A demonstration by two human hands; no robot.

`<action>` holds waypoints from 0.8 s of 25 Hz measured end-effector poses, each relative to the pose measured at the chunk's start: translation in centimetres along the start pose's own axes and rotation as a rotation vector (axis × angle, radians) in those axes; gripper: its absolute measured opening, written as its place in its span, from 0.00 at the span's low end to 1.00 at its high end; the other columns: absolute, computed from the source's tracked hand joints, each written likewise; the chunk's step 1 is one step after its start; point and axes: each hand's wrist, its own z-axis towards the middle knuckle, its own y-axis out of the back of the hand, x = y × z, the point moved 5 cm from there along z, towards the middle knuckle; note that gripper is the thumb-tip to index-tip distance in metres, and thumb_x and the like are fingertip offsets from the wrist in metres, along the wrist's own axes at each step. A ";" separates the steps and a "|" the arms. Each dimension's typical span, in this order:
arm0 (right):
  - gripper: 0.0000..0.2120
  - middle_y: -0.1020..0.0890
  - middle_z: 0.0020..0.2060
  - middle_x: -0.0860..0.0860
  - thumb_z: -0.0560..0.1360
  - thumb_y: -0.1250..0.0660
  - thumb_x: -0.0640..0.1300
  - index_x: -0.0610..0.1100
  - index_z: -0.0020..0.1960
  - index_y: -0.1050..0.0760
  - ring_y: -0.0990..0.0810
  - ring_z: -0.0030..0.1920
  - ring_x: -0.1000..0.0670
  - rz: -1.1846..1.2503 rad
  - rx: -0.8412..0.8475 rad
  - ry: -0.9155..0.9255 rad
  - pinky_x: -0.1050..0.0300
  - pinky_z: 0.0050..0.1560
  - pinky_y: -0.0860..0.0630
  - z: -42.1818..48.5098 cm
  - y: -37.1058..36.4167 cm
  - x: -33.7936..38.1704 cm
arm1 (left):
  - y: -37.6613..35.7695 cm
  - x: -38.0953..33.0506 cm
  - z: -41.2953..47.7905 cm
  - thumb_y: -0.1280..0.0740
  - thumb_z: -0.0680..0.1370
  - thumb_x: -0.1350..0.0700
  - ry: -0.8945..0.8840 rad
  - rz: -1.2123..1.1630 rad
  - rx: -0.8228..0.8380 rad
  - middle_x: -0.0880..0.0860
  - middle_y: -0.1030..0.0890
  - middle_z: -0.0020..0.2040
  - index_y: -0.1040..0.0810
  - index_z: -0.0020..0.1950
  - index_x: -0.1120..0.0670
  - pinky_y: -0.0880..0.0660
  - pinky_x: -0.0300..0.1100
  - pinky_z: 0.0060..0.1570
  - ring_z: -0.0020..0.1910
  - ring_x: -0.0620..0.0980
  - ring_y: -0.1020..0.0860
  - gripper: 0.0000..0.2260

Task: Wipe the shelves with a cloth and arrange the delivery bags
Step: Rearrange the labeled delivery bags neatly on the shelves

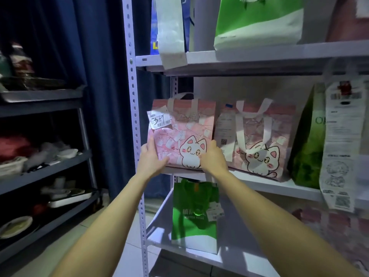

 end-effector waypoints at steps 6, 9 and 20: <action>0.18 0.17 0.58 0.47 0.82 0.31 0.49 0.43 0.68 0.29 0.17 0.55 0.46 0.031 -0.020 0.042 0.50 0.51 0.20 -0.8 1.0 -2.2 | -1.4 -1.6 -2.9 0.26 0.80 0.55 -0.043 0.081 -0.204 0.58 0.36 0.80 0.37 0.84 0.51 0.21 0.59 0.66 0.67 0.59 0.23 0.35; 0.05 0.18 0.41 0.57 0.81 0.32 0.52 0.52 0.54 0.24 0.19 0.42 0.55 0.099 -0.350 0.138 0.51 0.46 0.18 -4.0 4.8 -6.1 | -4.4 -6.1 -5.7 0.26 0.78 0.58 -0.316 0.087 -0.285 0.56 0.29 0.73 0.27 0.76 0.54 0.24 0.57 0.69 0.69 0.58 0.26 0.27; 0.20 0.26 0.57 0.51 0.78 0.27 0.51 0.46 0.64 0.30 0.24 0.56 0.51 -0.103 -0.738 0.113 0.50 0.57 0.19 -6.9 12.9 -14.2 | -11.7 -11.1 -3.4 0.30 0.82 0.37 -0.502 0.355 -0.247 0.60 0.38 0.86 0.25 0.79 0.44 0.52 0.69 0.84 0.86 0.66 0.43 0.27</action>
